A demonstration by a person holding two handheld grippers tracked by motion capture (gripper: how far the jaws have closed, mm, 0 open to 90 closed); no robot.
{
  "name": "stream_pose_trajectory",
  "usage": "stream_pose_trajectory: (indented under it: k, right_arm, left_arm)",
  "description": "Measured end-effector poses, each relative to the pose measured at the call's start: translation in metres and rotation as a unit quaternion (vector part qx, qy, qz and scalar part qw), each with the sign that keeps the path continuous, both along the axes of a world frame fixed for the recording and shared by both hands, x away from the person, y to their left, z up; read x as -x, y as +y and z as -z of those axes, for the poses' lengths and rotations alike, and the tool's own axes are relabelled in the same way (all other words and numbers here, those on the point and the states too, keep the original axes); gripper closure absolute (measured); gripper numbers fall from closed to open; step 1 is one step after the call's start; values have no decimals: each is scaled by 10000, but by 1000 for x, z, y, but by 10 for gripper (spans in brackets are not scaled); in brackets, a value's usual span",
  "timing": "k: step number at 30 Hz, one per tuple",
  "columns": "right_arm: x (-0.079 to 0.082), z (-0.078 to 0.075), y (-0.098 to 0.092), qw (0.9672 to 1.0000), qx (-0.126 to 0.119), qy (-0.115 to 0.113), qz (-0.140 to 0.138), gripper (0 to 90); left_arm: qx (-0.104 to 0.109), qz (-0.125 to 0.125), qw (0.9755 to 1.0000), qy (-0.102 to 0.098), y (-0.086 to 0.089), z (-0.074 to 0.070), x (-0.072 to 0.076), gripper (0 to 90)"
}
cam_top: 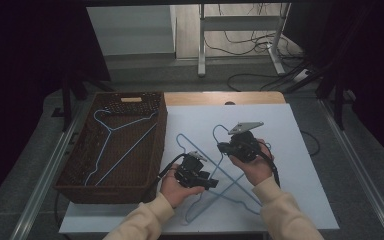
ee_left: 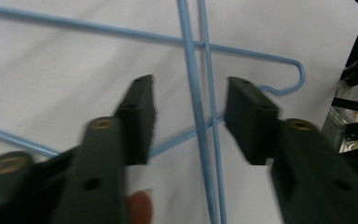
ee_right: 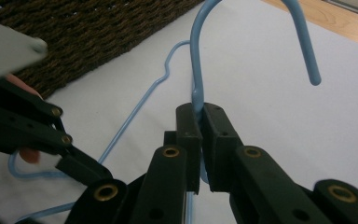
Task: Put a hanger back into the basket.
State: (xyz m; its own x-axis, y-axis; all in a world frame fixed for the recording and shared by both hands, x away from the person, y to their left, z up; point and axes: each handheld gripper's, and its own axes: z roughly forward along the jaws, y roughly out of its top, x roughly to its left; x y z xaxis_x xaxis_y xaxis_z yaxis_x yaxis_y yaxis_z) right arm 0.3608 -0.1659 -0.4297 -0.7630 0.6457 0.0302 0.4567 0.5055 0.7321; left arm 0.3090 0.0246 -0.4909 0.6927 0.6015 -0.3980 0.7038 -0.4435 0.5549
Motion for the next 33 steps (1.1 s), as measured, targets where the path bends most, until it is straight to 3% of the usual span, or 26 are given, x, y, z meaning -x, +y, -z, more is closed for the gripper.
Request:
stream_pose_trajectory:
  k: [4, 7, 10, 15, 19, 23, 27, 33]
  right_arm:
    - [0, -1, -1, 10000, -16, -1, -25, 857]
    - [1, -1, -3, 10000, -63, -5, -51, 849]
    - [1, -3, -7, 9998, -159, -33, -99, 781]
    - [4, -8, -19, 9987, -491, -109, -45, 523]
    - [11, -12, -36, 9967, -760, -273, 61, 411]
    - [20, -14, -56, 9942, -981, -409, 187, 374]
    - [31, -11, -73, 9928, -1109, -426, 137, 351]
    - [46, -4, -90, 9929, -1098, -446, 123, 320]
  left_arm:
    - [106, -13, 9998, 137, 2, 3, -2, 725]
    - [193, -52, 9997, 112, 4, 2, -2, 833]
    - [250, -118, 9996, 76, 6, -1, -2, 852]
    - [488, -239, 9985, -24, 11, -7, -1, 856]
    - [688, -302, 9970, -164, 17, -16, 0, 858]
    - [881, -342, 9951, -304, 20, -27, 3, 859]
    - [925, -301, 9945, -377, 23, -37, 4, 858]
    - [983, -316, 9935, -476, 30, -48, 5, 858]
